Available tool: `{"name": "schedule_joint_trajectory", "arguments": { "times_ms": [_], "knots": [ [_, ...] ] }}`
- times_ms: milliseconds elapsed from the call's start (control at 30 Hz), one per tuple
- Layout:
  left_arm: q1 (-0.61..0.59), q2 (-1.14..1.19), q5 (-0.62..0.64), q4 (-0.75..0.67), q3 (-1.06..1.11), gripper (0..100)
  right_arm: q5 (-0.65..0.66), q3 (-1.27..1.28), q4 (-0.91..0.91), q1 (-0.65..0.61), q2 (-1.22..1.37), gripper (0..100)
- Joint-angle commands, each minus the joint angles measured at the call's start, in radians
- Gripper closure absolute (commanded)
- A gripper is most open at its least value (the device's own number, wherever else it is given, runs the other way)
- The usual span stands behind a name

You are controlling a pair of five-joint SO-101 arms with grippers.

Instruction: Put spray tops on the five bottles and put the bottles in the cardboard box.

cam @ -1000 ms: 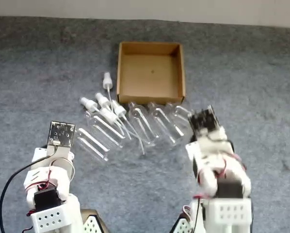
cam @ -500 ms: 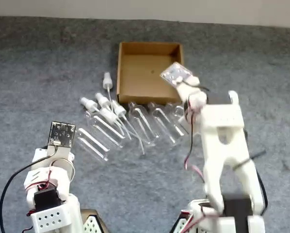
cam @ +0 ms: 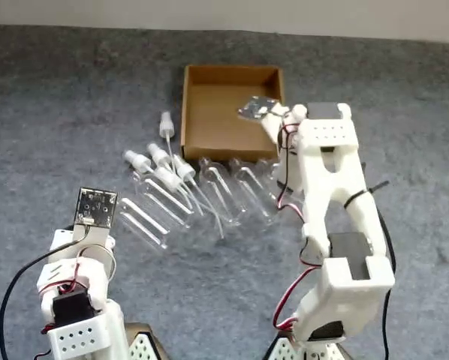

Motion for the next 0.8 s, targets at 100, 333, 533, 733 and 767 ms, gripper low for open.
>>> {"name": "schedule_joint_trajectory", "arguments": {
  "times_ms": [100, 333, 533, 733, 767],
  "knots": [
    [-0.015, -0.005, -0.008, 0.002, 0.019, 100, 0.011, -0.062, -0.013, -0.013, 0.021, 70.8],
    [-0.015, -0.005, -0.008, 0.003, 0.019, 100, -0.025, -0.058, -0.131, -0.012, 0.076, 70.9],
    [-0.015, -0.005, -0.008, 0.003, 0.019, 100, -0.075, -0.056, -0.191, -0.005, 0.163, 71.0],
    [-0.015, -0.005, -0.008, 0.003, 0.019, 100, -0.12, -0.056, -0.189, 0.012, 0.196, 82.7],
    [-0.015, -0.005, -0.008, 0.003, 0.019, 100, -0.155, -0.056, -0.189, 0.016, 0.196, 85.0]
  ]
}}
